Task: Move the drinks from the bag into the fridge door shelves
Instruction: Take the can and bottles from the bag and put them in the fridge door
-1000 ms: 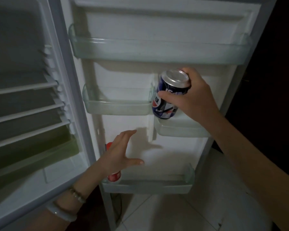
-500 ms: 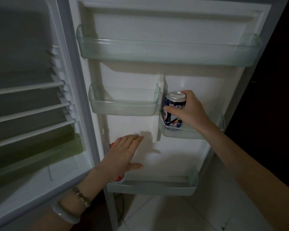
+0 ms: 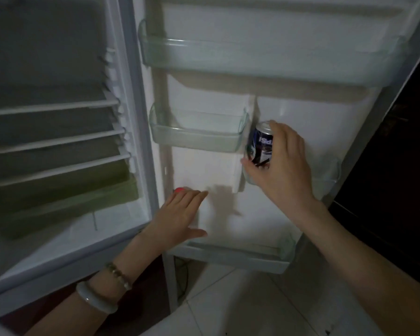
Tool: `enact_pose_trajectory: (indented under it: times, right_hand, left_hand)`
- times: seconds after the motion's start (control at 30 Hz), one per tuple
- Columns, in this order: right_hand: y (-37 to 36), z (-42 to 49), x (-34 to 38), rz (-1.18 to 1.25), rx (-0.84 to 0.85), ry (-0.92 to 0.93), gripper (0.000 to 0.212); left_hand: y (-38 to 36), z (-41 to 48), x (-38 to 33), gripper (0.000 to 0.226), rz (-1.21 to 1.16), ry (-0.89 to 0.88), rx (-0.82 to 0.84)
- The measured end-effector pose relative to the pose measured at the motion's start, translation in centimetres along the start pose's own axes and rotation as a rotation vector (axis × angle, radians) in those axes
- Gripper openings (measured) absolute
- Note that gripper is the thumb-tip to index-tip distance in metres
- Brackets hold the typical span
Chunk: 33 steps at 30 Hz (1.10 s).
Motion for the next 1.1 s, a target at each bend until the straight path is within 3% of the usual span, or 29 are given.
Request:
enact_pose_trajectory:
  times: [0.1,0.27,0.8,1.0,1.1]
  right_hand:
    - [-1.1,-3.9,3.4,-0.025,0.044,0.151,0.072]
    - [-4.9,-10.4,7.3,-0.002,0.288,0.357,0.069]
    - [-12.5,-33.7,22.3,0.231,0.918,0.836,0.084]
    - [-16.4,-41.1,26.0,0.341,1.239,1.047,0.07]
    - [-19.5,-44.0,27.2,0.311,1.313,1.115,0.068]
  left_hand:
    - [1.0,-2.6,-0.5,0.09,0.036,0.052,-0.027]
    - [2.1,-9.6,-1.7,0.09,0.094,0.188,0.005]
    - [4.6,-39.8,-9.5,0.093,0.267,0.841,0.339]
    - [1.0,-48.4,-9.2,0.081,0.127,1.051,0.484]
    - [-2.1,-52.0,-8.7,0.077,0.044,1.118,0.537]
Point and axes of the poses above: each hand's wrist, its own z-axis towards the middle knuckle, its own y-axis out of the back of the hand, x = y × z, the point moved 7 cm from there along z, towards the middle knuckle, and after that the axes turned 1 degree about x, right-handed, at the moved point
